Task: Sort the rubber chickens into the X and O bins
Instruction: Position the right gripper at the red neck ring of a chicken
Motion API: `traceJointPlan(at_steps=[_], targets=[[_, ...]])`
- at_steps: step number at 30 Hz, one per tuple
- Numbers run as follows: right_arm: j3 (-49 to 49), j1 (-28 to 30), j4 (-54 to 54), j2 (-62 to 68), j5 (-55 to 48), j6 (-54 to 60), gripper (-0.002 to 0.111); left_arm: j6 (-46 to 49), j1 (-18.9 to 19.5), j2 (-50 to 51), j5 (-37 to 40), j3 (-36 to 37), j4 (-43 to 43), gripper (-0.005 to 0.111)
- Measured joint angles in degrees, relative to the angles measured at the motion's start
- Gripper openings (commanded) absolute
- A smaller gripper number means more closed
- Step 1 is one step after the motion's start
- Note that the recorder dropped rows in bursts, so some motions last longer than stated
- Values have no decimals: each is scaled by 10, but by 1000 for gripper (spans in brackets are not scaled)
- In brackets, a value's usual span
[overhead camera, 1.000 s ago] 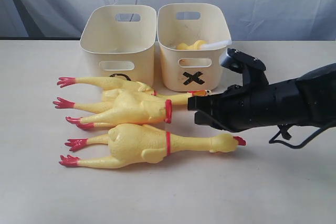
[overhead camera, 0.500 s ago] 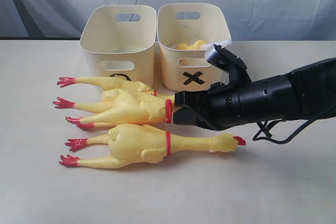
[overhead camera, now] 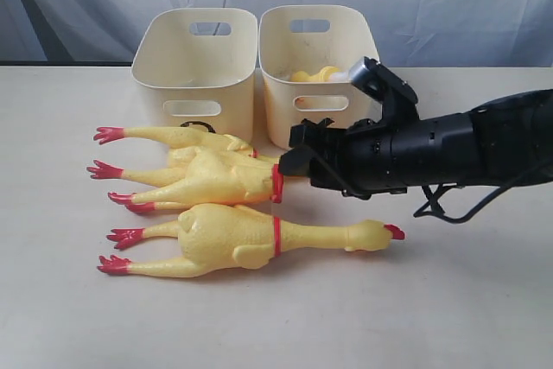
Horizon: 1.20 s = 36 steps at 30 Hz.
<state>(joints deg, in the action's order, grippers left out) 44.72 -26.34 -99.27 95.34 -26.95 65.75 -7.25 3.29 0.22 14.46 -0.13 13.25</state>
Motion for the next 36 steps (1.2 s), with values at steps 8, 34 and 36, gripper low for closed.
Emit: traceJointPlan(at_steps=[8, 34, 36], targets=[[49, 0, -2, 42, 0, 0, 53, 0, 0, 0, 0, 0, 0, 0], [85, -1, -6, 131, -56, -1, 25, 0, 0, 0, 0, 0, 0, 0], [85, -1, -6, 131, -56, -1, 27, 0, 0, 0, 0, 0, 0, 0]])
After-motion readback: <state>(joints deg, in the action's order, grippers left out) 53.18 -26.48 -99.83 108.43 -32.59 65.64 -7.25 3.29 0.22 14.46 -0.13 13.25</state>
